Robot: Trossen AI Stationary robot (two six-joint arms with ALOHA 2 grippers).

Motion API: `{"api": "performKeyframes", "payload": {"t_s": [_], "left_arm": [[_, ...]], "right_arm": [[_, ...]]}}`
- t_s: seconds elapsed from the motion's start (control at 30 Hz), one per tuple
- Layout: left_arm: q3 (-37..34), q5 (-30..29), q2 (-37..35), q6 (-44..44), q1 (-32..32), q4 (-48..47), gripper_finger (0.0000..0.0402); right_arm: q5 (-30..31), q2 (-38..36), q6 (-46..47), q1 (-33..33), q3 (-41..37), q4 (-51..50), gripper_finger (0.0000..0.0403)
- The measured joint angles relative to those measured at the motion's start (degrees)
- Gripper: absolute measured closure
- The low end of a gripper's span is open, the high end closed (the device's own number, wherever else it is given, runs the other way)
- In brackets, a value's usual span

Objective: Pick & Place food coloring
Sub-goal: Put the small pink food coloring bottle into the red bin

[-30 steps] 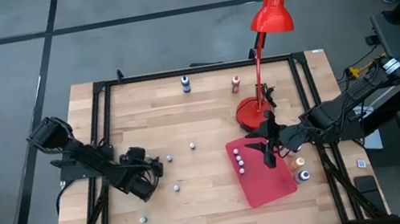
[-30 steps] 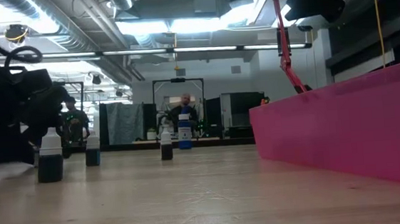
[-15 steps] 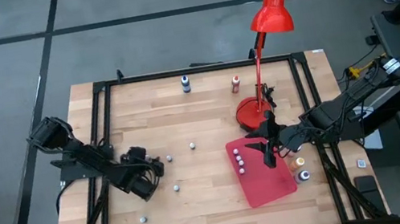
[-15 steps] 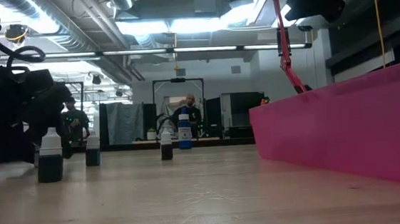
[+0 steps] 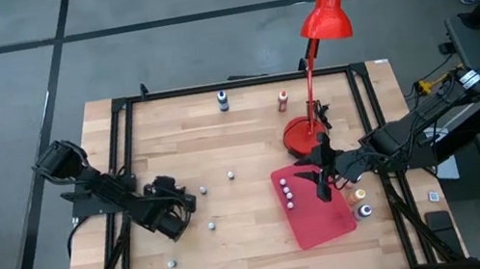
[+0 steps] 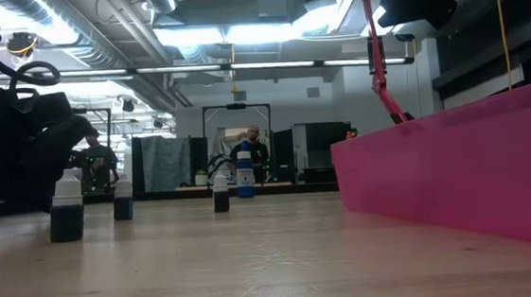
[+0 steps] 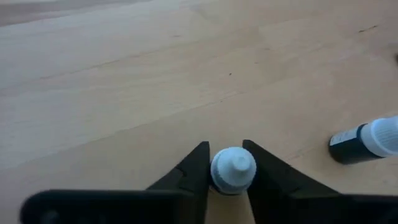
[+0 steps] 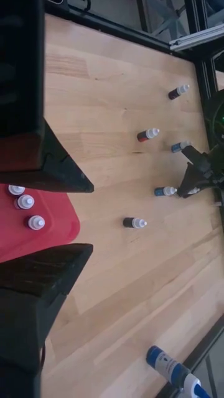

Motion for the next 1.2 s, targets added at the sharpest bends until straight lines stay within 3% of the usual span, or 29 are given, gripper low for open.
{"api": "performKeyframes", "payload": {"t_s": [0.37,0.8,1.07,1.2], "left_arm": [[0.52,-2.75,-0.59,2.19,-2.45,0.05,0.0332],[4.00,-3.21,-0.59,13.76,-4.66,0.00,0.0337],[4.11,-2.13,-0.65,10.35,-4.66,-0.04,0.0337],[4.11,0.47,-1.89,9.51,-4.66,-0.01,0.0337]], "right_arm": [[0.49,0.00,-0.03,0.00,0.00,-1.94,0.0258],[0.56,0.02,-0.10,0.01,0.00,-3.03,0.0258],[0.59,0.02,1.52,0.01,0.00,-2.28,0.0258],[3.64,0.02,3.50,0.02,0.02,-1.16,0.0258]]}}
